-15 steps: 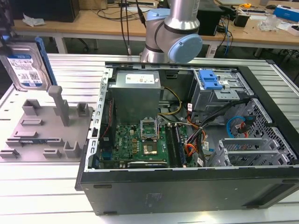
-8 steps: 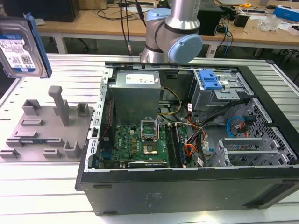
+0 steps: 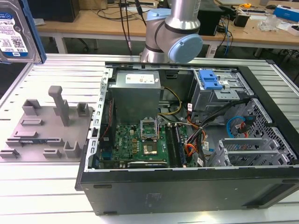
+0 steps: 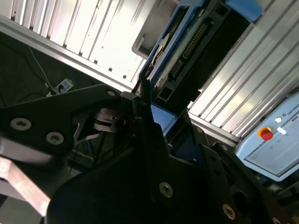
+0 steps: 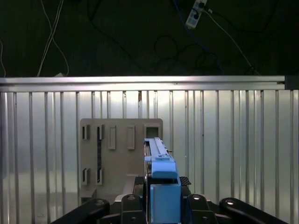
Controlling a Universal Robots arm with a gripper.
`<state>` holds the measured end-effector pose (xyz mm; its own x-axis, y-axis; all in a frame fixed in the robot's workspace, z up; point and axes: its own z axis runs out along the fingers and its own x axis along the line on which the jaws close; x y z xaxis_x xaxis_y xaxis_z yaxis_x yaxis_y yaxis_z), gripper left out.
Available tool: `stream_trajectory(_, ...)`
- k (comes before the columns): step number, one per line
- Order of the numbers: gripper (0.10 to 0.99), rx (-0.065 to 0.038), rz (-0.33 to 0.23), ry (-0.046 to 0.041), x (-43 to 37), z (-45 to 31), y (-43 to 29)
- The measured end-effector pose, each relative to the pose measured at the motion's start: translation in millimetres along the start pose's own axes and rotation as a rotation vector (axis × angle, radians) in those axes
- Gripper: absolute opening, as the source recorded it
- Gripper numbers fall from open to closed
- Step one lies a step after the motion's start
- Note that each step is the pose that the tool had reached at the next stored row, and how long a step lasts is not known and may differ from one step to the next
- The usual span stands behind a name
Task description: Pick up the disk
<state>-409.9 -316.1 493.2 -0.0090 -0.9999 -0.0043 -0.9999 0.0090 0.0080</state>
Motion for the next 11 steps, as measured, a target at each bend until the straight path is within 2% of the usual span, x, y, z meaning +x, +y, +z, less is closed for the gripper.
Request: stream_trajectory(11, 0.369, 0.0, 0.0, 0.0, 0.0, -0.1, 0.0)
